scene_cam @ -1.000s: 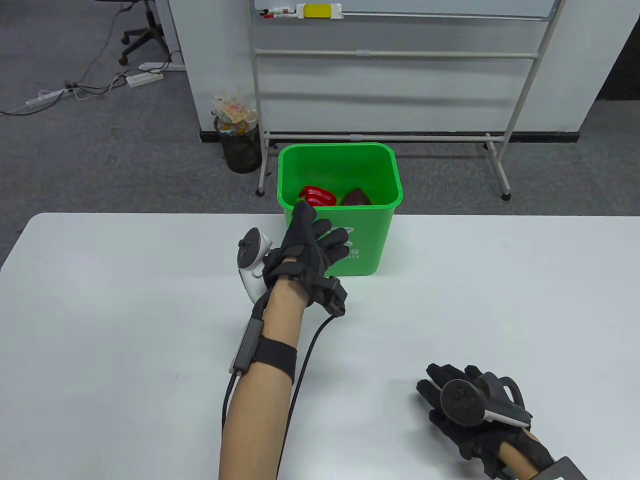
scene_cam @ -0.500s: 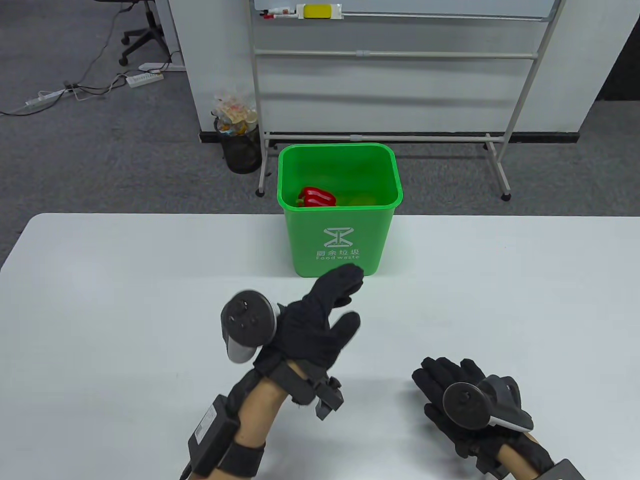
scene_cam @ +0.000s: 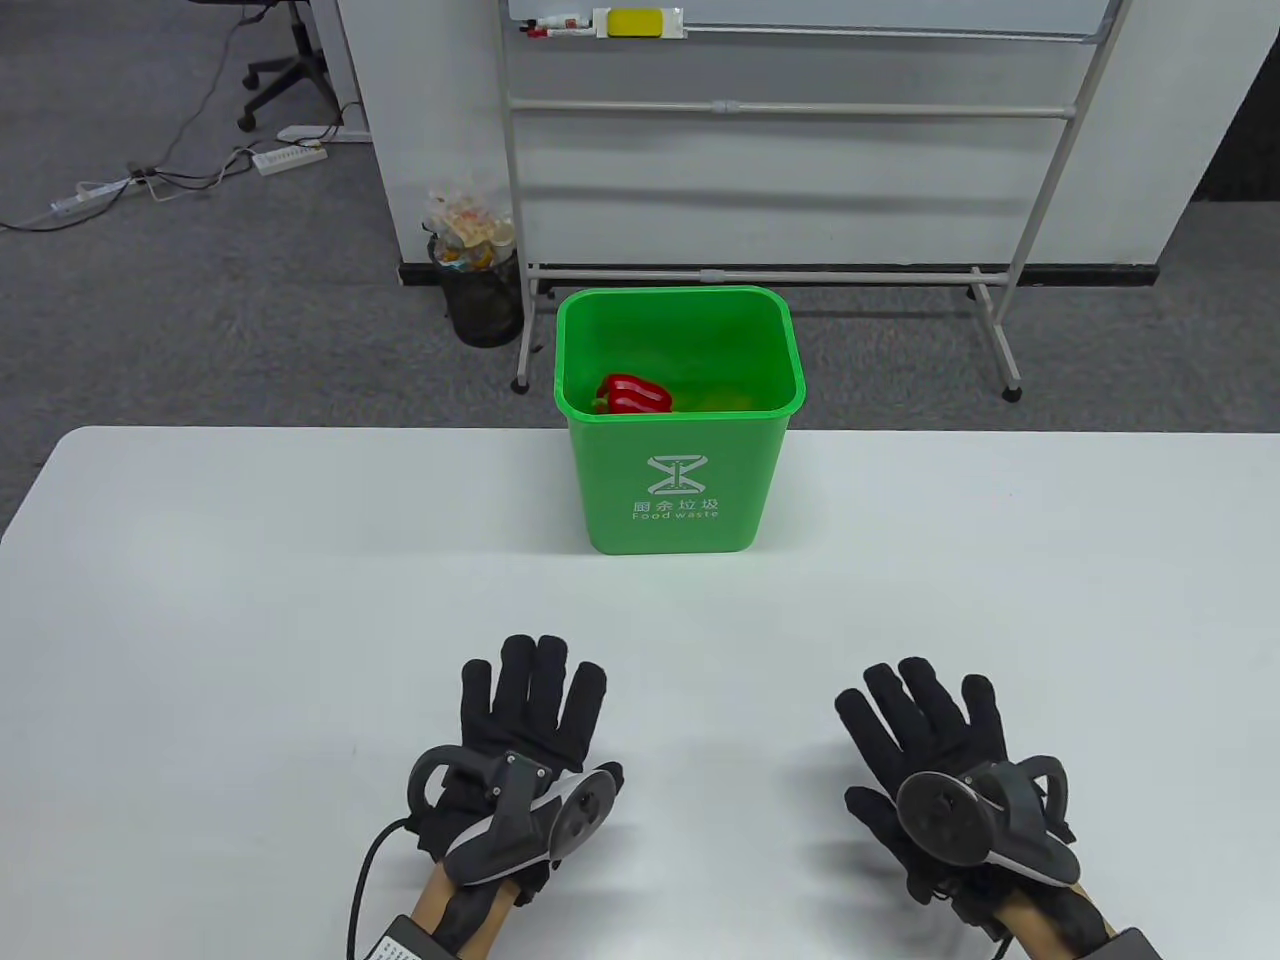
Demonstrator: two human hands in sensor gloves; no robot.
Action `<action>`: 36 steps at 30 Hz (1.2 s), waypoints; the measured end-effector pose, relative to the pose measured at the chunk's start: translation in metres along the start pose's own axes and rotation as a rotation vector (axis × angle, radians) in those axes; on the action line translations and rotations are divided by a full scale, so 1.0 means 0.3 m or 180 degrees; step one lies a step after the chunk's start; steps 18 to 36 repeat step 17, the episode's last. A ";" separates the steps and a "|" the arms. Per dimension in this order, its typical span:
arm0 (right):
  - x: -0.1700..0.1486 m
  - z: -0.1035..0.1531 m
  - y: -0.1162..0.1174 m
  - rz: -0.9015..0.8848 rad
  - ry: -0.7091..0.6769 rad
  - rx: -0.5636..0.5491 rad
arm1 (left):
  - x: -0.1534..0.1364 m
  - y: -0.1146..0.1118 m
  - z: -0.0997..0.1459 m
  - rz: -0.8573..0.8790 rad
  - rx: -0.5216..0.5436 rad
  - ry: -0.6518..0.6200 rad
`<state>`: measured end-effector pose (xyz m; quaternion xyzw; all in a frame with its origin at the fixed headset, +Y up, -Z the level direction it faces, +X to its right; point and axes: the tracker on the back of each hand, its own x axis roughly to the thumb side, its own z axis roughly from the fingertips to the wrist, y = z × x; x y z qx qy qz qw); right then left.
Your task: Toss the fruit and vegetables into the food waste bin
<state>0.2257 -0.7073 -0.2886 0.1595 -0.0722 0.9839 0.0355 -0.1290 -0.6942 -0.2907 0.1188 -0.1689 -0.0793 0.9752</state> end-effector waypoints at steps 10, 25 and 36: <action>-0.130 -0.017 0.011 -0.0188 0.0513 0.0098 | -0.084 -0.031 0.028 0.0107 -0.0068 0.0208; -0.102 -0.022 0.021 -0.0052 0.0403 0.0108 | -0.088 -0.052 0.027 0.0108 -0.0171 0.0205; -0.102 -0.022 0.021 -0.0052 0.0403 0.0108 | -0.088 -0.052 0.027 0.0108 -0.0171 0.0205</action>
